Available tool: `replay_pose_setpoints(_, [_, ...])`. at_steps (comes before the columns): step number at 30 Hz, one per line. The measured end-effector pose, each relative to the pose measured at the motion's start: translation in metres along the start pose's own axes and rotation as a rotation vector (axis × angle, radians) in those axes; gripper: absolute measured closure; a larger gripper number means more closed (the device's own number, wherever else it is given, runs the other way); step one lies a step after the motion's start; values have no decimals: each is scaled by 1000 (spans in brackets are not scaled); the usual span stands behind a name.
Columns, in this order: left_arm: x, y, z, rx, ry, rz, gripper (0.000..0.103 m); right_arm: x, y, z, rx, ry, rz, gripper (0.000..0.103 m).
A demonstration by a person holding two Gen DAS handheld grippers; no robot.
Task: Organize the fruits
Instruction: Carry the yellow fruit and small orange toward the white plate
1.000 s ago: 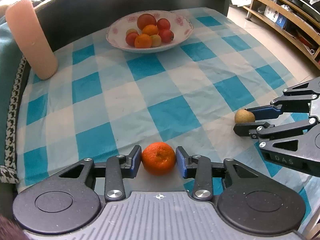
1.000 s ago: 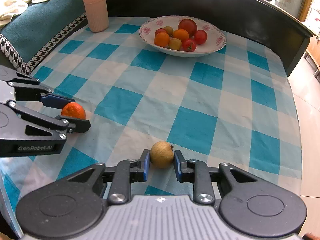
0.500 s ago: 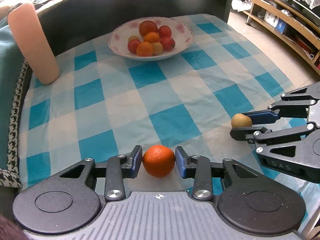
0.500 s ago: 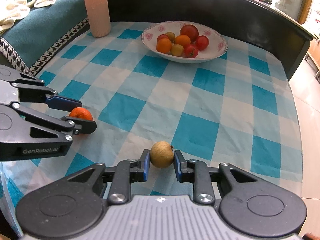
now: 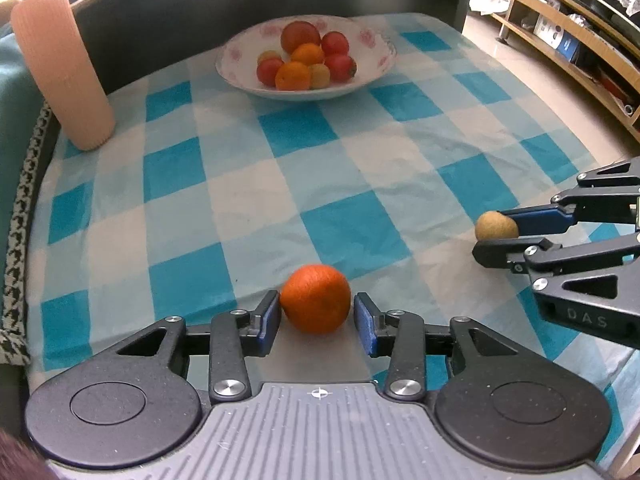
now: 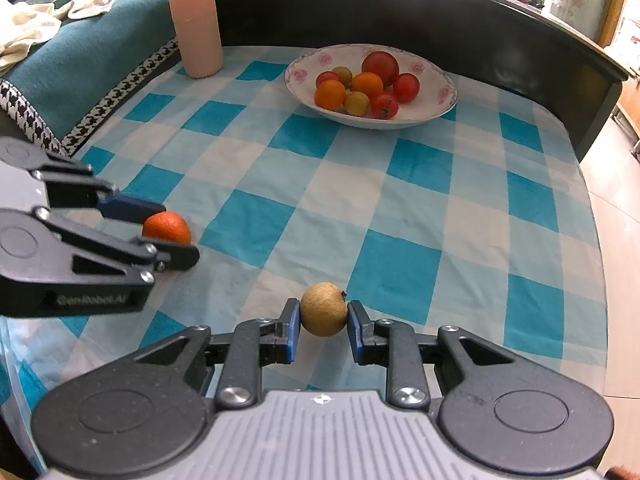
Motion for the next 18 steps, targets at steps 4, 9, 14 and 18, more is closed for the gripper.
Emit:
replay_pose_setpoints(4, [3, 3, 0, 4, 4, 12, 59, 0, -1, 2, -6, -7, -3, 62])
replay_pose_setpoints(9, [7, 1, 0, 2, 14, 15, 59, 2, -1, 2, -3, -9, 2, 62])
replay_pose_setpoints(14, [10, -6, -3, 4, 33, 13, 55, 2, -1, 1, -3, -11, 1, 62])
replay_pose_setpoints(18, [13, -7, -3, 10, 31, 16, 54, 1, -3, 1, -2, -14, -5, 62])
Point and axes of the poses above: each gripper's, at about its wrist camera, not at the fingertips, and y roughly against the way its jaws point, z to its right, x to its top, the point moved 10 cm from there along -y, roughly the way its jaws point, and after that the axes turned 4 degrees about x, right-handed, at the moved point
